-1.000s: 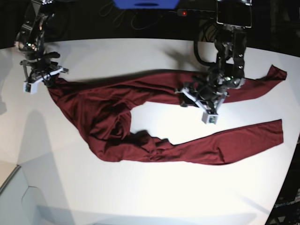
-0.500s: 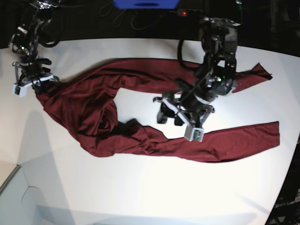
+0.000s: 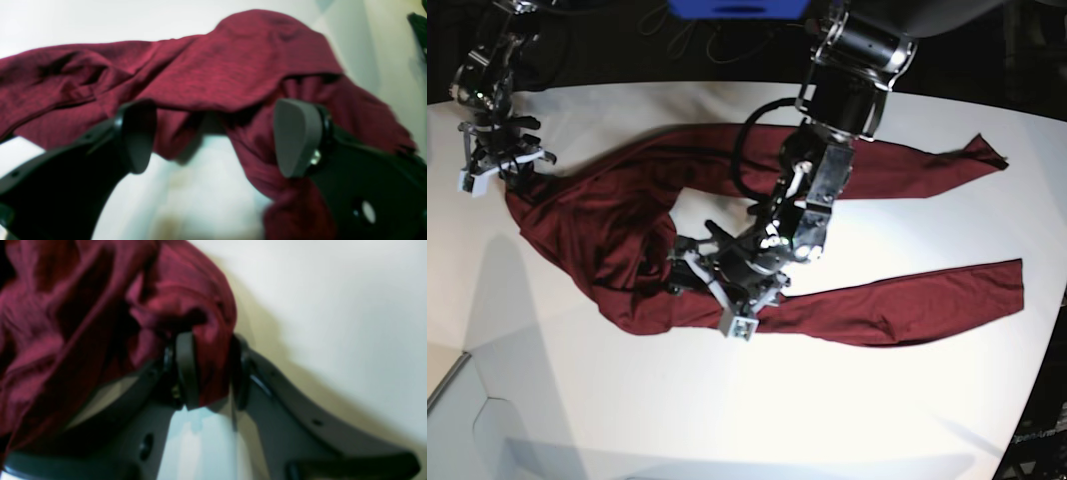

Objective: Layout the t-shirt on the table in an organized manner, then fold the t-shirt properly
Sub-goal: 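Lift the shirt body with the left gripper and spread it toward the right gripper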

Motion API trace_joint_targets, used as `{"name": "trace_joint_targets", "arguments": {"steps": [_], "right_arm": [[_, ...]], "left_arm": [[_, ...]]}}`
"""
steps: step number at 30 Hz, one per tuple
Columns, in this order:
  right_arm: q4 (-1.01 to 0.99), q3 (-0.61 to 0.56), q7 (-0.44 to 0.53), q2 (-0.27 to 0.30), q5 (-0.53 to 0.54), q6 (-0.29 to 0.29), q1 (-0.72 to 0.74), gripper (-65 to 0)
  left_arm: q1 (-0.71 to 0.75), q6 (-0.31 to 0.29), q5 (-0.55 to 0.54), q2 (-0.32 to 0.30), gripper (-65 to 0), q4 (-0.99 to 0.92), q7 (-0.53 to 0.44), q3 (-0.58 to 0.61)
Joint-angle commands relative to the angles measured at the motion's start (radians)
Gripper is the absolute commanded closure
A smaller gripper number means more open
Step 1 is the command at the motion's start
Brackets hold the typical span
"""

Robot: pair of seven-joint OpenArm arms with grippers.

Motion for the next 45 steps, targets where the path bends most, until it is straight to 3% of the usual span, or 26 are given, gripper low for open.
{"name": "trace_joint_targets", "arguments": {"steps": [1,11,13,15,18,20,21,25,28,30,33,38,45], "right_arm": [[0.014,0.004,0.006,0.012,0.008,0.0,0.0,-17.3],[0.014,0.007,0.006,0.012,0.006,0.0,0.0,-17.3],[0.014,0.007,0.006,0.014,0.006,0.0,0.0,-17.3],[0.014,0.007,0.006,0.014,0.006,0.0,0.0,-17.3],[0.014,0.007,0.006,0.014,0.006,0.0,0.0,-17.3],[0.014,0.004,0.006,0.024,0.006,0.0,0.0,-17.3],[0.014,0.004,0.006,0.027,0.006,0.0,0.0,-17.3],[0.012,0.004,0.006,0.031,0.006,0.0,0.003,-17.3],[0.012,0.004,0.006,0.031,0.006,0.0,0.008,-17.3],[0.012,0.004,0.006,0.031,0.006,0.0,0.009,-17.3],[0.012,0.004,0.006,0.031,0.006,0.0,0.009,-17.3],[0.012,0.004,0.007,0.031,0.006,0.0,0.011,-17.3],[-0.008,0.002,0.009,0.027,0.006,0.0,0.026,-17.3]], "left_arm": [[-0.042,-0.007,-0.008,0.011,-52.9,-0.002,-0.046,0.015],[-0.159,-0.007,-0.013,0.013,-52.4,-0.236,-0.204,0.146],[-0.165,-0.007,-0.013,0.013,-49.2,-0.241,-0.208,0.163],[-0.165,-0.007,-0.014,0.013,-37.8,-0.239,-0.208,0.172],[-0.165,-0.007,-0.014,0.017,-13.3,-0.236,-0.208,0.163],[-0.166,-0.007,-0.014,0.017,-1.3,-0.23,-0.21,0.163],[-0.166,-0.005,-0.014,0.017,0.0,-0.216,-0.207,0.163],[-0.117,-0.005,-0.016,-0.036,0.0,-0.041,-0.198,0.163],[-0.057,0.045,-0.016,-0.085,-0.2,0.126,-0.182,0.163],[-0.021,0.082,-0.016,-0.139,-0.2,0.244,-0.13,0.163],[0.036,0.084,-0.018,-0.21,-0.2,0.408,-0.057,0.146],[0.174,0.081,-0.12,-0.354,-0.2,0.626,0.034,0.017],[0.329,0.081,-0.291,-0.556,-0.2,0.678,0.06,-0.203]]}}
